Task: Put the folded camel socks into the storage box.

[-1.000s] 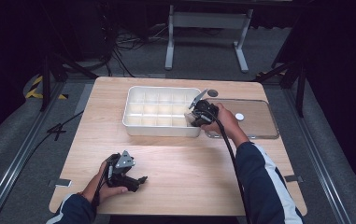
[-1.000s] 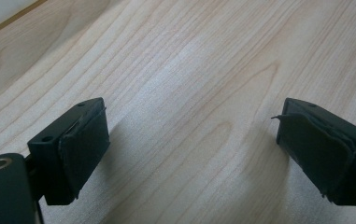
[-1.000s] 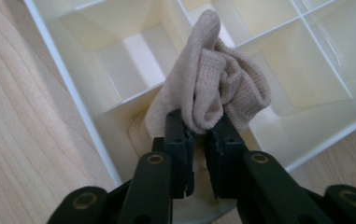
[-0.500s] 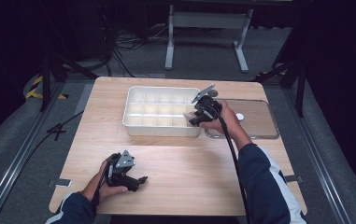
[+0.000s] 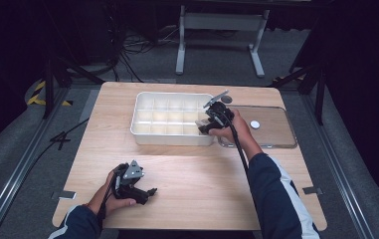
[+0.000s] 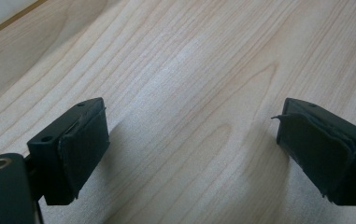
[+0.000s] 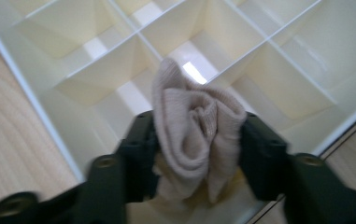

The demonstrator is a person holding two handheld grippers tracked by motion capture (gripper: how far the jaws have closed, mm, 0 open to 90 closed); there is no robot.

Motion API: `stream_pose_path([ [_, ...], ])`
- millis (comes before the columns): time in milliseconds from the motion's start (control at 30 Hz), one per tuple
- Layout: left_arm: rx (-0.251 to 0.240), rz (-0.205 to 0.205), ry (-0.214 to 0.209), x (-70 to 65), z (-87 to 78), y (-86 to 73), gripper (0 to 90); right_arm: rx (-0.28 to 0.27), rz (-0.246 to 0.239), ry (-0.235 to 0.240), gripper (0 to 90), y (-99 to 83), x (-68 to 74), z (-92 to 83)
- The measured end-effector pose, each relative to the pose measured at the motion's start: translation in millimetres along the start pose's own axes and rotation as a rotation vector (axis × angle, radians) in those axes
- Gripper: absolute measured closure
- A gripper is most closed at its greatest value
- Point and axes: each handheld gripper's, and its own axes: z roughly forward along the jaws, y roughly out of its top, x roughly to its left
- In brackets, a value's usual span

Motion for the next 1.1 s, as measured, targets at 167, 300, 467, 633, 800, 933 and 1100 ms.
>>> stream_pose_path([
  [167, 0.002, 0.001, 0.0, 0.0, -0.2, 0.1, 9.3, 0.011, -0.083, 0.0, 71.5, 0.6, 3.4, -8.8],
  [300, 0.006, 0.001, -0.001, 0.0, -0.5, 0.2, 9.3, 0.034, -0.125, 0.006, 75.6, -0.2, 7.5, -11.3],
  [467, 0.001, 0.003, 0.011, -0.7, -0.7, -0.3, 9.8, 0.076, -0.151, 0.004, 77.0, 3.2, 8.7, -7.1],
  [633, 0.001, 0.003, 0.011, -0.7, -0.7, -0.3, 9.8, 0.139, -0.165, 0.007, 78.2, 3.6, 8.4, -0.6],
  [800, 0.0, -0.001, 0.008, -1.2, -0.8, -0.6, 10.0, 0.189, -0.166, -0.008, 78.3, 4.4, 9.0, 6.2],
  [933, 0.001, 0.0, 0.008, -1.1, -0.8, -0.5, 10.0, 0.214, -0.163, -0.005, 78.3, 6.5, 8.3, 9.1],
  [1100, 0.003, 0.006, 0.008, -0.6, -0.4, 0.1, 9.9, 0.253, -0.15, -0.003, 78.2, 10.1, 8.7, 12.7],
])
